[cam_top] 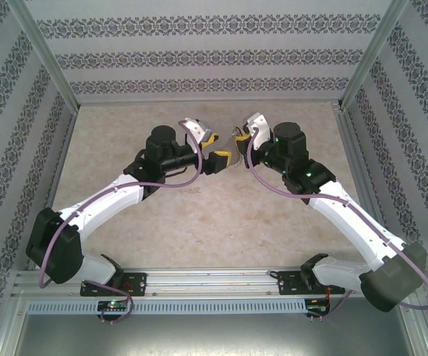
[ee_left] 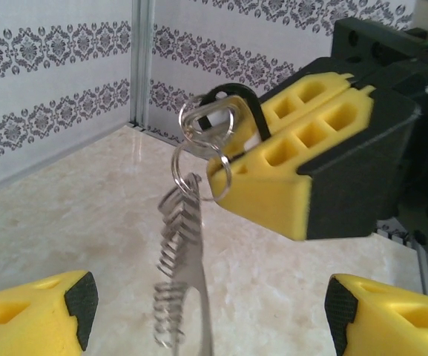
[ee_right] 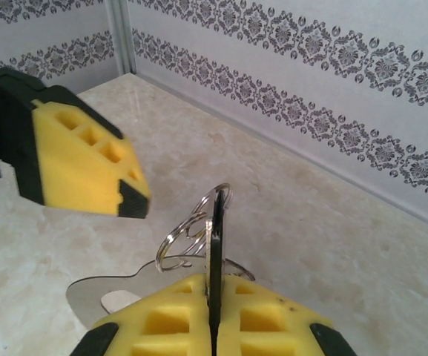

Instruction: Put the keys on the keyring

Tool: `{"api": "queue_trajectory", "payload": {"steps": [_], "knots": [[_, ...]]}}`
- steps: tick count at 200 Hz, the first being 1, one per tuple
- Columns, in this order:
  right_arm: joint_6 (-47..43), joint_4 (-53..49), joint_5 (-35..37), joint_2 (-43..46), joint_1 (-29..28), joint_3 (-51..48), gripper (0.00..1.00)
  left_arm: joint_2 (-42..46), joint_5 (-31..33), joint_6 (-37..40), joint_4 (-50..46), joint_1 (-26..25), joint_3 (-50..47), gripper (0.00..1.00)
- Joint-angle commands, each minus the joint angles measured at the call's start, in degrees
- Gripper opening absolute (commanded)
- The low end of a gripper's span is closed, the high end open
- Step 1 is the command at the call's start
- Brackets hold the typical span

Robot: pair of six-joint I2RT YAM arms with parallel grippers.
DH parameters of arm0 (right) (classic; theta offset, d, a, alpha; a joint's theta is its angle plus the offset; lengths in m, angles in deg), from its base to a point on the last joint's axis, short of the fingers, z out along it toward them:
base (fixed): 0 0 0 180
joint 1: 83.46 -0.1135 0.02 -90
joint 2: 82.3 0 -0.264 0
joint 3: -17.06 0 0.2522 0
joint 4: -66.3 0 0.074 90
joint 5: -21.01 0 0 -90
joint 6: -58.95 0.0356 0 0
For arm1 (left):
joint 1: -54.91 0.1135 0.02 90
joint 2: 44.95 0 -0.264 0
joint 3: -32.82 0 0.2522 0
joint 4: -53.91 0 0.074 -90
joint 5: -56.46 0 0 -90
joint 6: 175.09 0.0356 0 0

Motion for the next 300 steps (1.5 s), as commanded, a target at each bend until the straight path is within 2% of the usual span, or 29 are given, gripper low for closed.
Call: {"api": "queue_trajectory", "payload": {"steps": [1, 41, 59, 77, 95, 111, 132, 158, 199, 260, 300], "knots": [[-0.1, 0.1, -0.8, 0.0, -0.7, 2.6, 0.0, -2.2, 2.1, 3.5, -2.6, -1.1, 2.5, 0.81], [-0.6, -0.9, -1.3, 0.1, -1.4, 2.8, 0.0, -4.9, 4.3, 4.4, -2.3, -2.0, 4.7, 0.81], [-0.8, -1.2, -1.3, -0.1, -1.6, 2.7, 0.0, -6.0, 5.3, 5.2, -2.5, -2.4, 5.7, 0.74], [-1.0, -1.4, -1.2, 0.0, -1.7, 2.5, 0.0, -7.1, 6.3, 5.8, -2.7, -2.7, 6.4, 0.6], [-1.2, -1.7, -1.0, 0.4, -1.7, 2.3, 0.0, -8.2, 7.5, 6.3, -2.5, -3.1, 6.7, 0.36], [-1.3, -1.9, -0.7, 0.9, -1.7, 1.9, 0.0, -9.2, 8.3, 6.5, -1.6, -3.5, 6.8, 0.22], [-1.4, -2.1, 0.0, 1.7, -1.6, 1.2, 0.0, -10.1, 10.1, 7.1, -0.7, -4.2, 7.1, 0.0], [-1.1, -2.2, 1.2, 3.1, -1.5, -0.2, 0.0, -10.6, 14.1, 7.9, 1.3, -5.0, 6.7, 0.0], [-0.4, -2.2, 2.9, 4.8, -1.2, -2.7, 0.0, -8.9, 23.3, 8.2, 11.9, -5.3, 1.7, 0.0], [0.4, -1.3, 5.9, 4.8, -1.0, -4.4, 0.0, -7.4, 29.2, 12.0, 23.3, -6.9, -3.3, 0.0], [1.3, 0.1, 8.4, 4.6, -0.6, -5.1, 0.0, -6.0, 29.8, 12.2, 30.0, -7.5, -6.3, 0.0]]}}
